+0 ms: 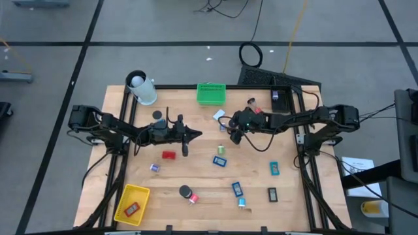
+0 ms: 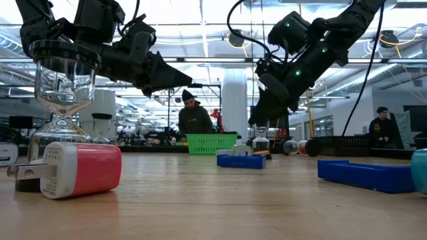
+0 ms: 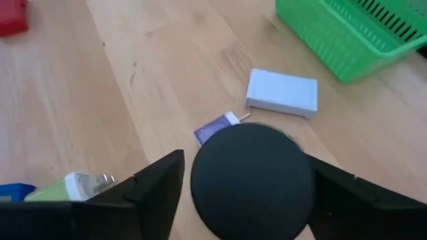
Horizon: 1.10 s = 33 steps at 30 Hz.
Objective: Pick & Place Office items
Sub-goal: Put the yellow hourglass into the green basket
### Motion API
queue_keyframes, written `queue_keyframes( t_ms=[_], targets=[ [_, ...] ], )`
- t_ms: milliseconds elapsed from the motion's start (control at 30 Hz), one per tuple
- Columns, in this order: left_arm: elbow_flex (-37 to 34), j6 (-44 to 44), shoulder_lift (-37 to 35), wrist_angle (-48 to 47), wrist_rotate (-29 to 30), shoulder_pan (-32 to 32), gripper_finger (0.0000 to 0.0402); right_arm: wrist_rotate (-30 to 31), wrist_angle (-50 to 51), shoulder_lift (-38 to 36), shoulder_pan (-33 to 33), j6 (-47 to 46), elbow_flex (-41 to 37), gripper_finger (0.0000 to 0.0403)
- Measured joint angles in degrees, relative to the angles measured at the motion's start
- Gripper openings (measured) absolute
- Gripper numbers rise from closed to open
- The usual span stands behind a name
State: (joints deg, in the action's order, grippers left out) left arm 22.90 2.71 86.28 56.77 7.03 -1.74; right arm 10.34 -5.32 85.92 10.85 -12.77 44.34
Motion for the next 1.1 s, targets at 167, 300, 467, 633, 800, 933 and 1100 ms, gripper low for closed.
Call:
queue_keyframes(
  t_ms=[167,300,467,633,800,933,1100],
  targets=[
    [0.00,-0.03,0.00,-0.04,-0.02,0.02,0.0009,0.08,0.24,-0.01,0.00,0.55,0.00,0.0204],
    [0.00,-0.22,0.00,-0.02,-0.04,0.02,0.0024,0.07,0.26,-0.01,0.00,0.57,0.00,0.0204],
    [0.00,-0.23,0.00,-0.02,-0.07,0.02,0.0014,0.06,0.57,-0.48,0.00,0.45,0.00,0.0204],
    [0.00,-0.25,0.00,-0.02,-0.09,0.02,0.0006,0.19,0.83,-2.95,-0.06,-0.82,0.00,0.0205],
    [0.00,-0.27,0.00,-0.02,-0.09,0.02,0.0024,1.80,1.12,-7.14,-0.06,-1.51,0.00,0.0205],
    [0.00,-0.10,0.00,-0.08,-0.09,0.02,0.0017,3.75,2.23,-9.79,0.14,-1.55,0.00,0.0205],
    [0.00,-0.03,0.00,-0.39,-0.09,0.01,0.0004,4.67,1.92,-11.44,2.40,-2.16,0.14,0.0205]
  ],
)
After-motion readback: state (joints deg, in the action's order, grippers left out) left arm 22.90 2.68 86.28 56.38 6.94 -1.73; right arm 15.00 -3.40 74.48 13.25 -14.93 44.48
